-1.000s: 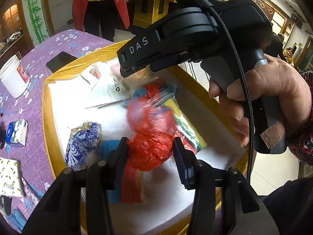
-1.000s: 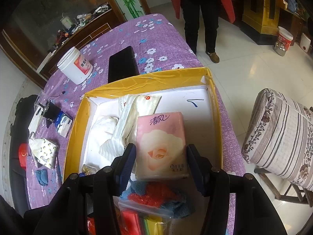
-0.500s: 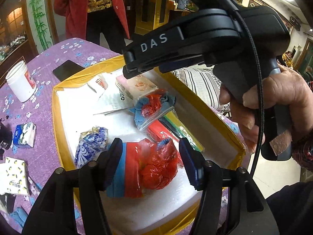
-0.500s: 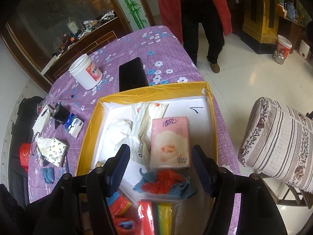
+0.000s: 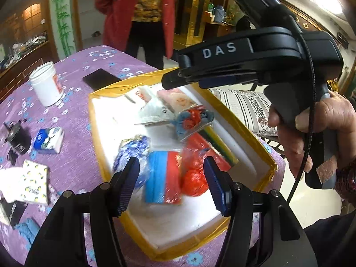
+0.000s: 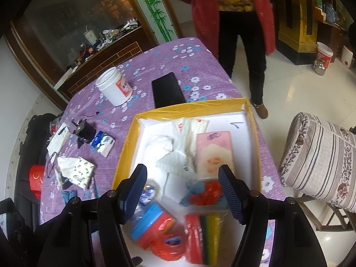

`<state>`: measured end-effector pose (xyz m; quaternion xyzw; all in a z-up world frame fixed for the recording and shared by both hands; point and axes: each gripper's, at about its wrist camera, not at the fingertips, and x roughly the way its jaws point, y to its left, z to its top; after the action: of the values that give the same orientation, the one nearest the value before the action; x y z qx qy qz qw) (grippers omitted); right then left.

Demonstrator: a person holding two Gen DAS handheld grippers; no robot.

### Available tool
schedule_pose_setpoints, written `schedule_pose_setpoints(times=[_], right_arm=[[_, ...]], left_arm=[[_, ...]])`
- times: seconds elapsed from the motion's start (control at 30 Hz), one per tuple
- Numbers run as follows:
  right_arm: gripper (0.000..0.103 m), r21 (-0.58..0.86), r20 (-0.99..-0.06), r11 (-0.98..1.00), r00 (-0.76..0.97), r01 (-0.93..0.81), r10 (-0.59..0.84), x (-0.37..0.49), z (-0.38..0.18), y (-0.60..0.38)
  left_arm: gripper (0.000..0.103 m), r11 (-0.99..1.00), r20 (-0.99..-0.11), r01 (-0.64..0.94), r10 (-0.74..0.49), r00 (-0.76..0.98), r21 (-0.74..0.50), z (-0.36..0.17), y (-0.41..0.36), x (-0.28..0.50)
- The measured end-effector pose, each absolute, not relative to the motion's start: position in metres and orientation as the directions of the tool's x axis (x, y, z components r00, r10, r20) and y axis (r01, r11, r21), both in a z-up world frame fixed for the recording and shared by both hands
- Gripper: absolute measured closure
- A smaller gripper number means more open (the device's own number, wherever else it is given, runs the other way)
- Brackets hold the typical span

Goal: Organize soft objects
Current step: 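Open both tools to release the red bag and tissue pack into the tray, then move both open tools back from the tray toward the table items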

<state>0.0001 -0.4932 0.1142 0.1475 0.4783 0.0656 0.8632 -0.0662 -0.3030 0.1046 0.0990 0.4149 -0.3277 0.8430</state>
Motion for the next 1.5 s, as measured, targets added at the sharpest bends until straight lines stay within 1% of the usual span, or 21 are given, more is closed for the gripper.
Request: schedule_pose_setpoints(times=[0.5, 0.93, 1.33, 1.5], right_arm=[[0.034, 0.341, -0.798, 0.939, 0.517, -0.035, 0.309, -0.008, 0.119, -0.439], [0.034, 0.332, -0.817, 0.939, 0.472, -0.085, 0.331, -0.016, 0.115, -0.398], [0.034, 0.334, -0.831, 0.93, 0.419, -0.151, 0.366, -0.018, 0.108, -0.351], [0.034, 0.33, -0.83, 0.924, 0.406, -0.195, 0.382, -0.024, 0.109, -0.332]], left_arm=[[0.045, 0.81, -0.751, 0.571, -0.459, 0.476, -0.133, 0.113, -0.249, -0.072], [0.045, 0.852, -0.742, 0.493, -0.444, 0.502, -0.176, 0.113, -0.204, -0.076], [0.045, 0.905, -0.734, 0.373, -0.393, 0.554, -0.204, 0.113, -0.147, -0.084], [0.045, 0.937, -0.741, 0.268, -0.341, 0.579, -0.223, 0.103, -0.102, -0.089]])
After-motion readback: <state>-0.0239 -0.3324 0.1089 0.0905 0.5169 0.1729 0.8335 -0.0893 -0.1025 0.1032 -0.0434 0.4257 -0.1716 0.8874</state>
